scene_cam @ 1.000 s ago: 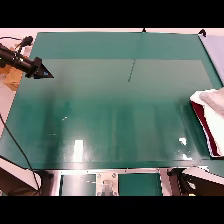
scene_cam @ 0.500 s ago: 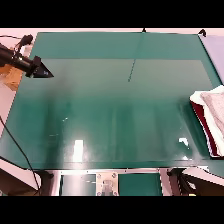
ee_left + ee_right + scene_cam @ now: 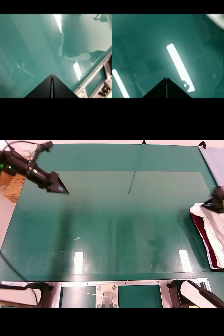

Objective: Fold the shirts.

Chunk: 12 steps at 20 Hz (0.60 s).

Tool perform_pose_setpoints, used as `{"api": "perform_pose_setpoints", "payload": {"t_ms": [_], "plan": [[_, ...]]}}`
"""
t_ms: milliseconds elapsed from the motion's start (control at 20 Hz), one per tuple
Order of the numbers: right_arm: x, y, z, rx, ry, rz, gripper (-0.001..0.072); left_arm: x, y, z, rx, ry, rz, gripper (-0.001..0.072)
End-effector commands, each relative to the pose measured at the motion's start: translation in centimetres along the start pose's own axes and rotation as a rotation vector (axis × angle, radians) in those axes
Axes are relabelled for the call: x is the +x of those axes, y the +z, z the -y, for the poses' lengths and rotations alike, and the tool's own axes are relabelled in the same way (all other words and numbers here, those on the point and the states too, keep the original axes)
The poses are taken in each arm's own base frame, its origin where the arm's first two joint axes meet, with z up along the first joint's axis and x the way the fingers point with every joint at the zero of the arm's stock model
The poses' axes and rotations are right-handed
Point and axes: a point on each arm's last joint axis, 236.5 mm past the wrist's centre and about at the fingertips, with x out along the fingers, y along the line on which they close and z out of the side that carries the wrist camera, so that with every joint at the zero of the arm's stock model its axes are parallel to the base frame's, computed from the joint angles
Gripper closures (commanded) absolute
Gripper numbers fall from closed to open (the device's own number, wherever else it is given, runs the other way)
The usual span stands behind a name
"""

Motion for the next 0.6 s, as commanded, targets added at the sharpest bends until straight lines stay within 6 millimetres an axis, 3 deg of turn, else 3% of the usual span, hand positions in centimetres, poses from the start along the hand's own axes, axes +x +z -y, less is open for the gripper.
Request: {"api": "perform_pose_setpoints", "payload": {"t_ms": [0,150,250,550], "plan": [[4.3,-7.8,-5.1,-0.224,0.052,-0.038,0.0701,2.9,-4.1,2.2,0.035,0.053,-0.015,0.0689],[7.5,-15.2,-5.9,-0.263,0.088,-0.121,0.0701,5.1,-8.5,2.8,0.009,0.063,0.005,0.0688],[8.5,-17.8,-6.4,-0.296,0.104,-0.153,0.0701,5.8,-10.3,2.6,0.0,0.077,0.032,0.0688],[8.7,-18.9,-7.5,-0.337,0.131,-0.163,0.0701,6.0,-11.1,2.7,0.001,0.076,0.037,0.0687]]}}
